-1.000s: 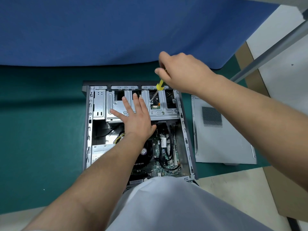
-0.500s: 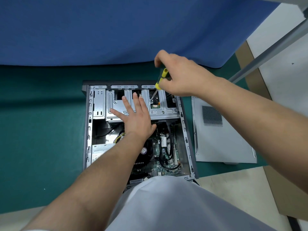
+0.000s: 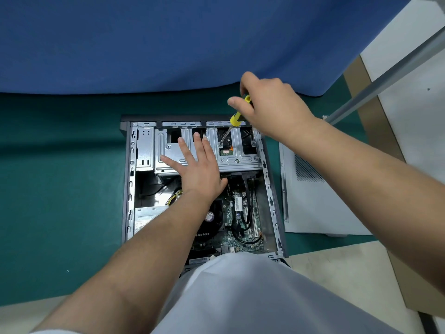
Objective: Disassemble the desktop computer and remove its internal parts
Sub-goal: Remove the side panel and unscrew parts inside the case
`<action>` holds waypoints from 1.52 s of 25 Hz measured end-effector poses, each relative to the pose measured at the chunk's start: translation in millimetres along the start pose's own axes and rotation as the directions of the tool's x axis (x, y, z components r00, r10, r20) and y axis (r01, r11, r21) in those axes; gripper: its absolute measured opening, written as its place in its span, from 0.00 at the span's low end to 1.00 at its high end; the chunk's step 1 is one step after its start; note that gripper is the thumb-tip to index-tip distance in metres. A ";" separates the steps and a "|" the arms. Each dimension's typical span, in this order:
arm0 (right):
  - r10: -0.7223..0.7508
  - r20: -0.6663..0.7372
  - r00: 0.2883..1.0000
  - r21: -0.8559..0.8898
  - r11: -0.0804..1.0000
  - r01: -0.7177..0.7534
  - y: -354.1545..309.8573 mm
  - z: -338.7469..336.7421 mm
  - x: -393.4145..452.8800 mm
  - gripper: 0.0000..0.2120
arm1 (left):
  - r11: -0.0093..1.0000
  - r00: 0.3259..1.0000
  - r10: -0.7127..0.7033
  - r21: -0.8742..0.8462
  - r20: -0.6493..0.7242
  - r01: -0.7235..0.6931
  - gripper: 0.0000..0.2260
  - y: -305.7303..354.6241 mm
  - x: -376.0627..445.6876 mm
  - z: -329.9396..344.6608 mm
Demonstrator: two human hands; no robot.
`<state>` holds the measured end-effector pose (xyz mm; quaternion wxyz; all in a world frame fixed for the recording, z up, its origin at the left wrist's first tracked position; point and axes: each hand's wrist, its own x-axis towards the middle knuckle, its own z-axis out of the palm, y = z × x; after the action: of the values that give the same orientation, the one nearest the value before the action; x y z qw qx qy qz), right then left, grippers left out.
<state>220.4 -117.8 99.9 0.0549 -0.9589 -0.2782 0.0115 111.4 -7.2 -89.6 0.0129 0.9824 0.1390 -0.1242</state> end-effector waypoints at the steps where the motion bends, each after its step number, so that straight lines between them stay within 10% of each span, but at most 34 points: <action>1: -0.035 0.019 0.999 0.088 0.996 0.033 1.8 -0.5 0.4 0.12 | 1.000 1.000 0.000 0.001 -0.002 0.000 0.58 0.1 0.0 0.4; 17: 0.115 0.077 0.990 0.392 0.910 -0.136 20.9 -4.8 -11.2 0.10 | 1.000 1.000 0.007 0.003 -0.004 -0.007 0.57 -0.9 -1.4 -1.3; 27: 0.363 -0.361 0.859 0.604 0.793 -0.082 34.2 -9.3 -5.0 0.09 | 1.000 1.000 0.015 0.008 -0.005 -0.015 0.57 -1.1 -1.6 -1.9; 31: 0.129 -0.003 0.992 0.406 0.906 -0.117 19.2 34.8 -4.1 0.06 | 1.000 1.000 0.014 0.022 -0.011 -0.014 0.57 -0.4 -2.0 -1.5; 34: 0.101 0.270 0.958 0.162 0.976 -0.149 7.8 80.6 -4.2 0.06 | 1.000 1.000 0.014 0.026 -0.016 -0.013 0.56 -0.4 -1.1 -0.9; 38: 0.082 0.267 0.960 -0.005 0.996 -0.084 2.5 116.8 -1.6 0.09 | 0.999 1.000 0.013 0.031 -0.020 -0.012 0.56 -0.4 -0.8 -0.1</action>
<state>214.2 -109.2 -16.5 0.0196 -0.9593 -0.2425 0.1436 110.6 -7.0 -89.2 -0.0027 0.9845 0.1312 -0.1161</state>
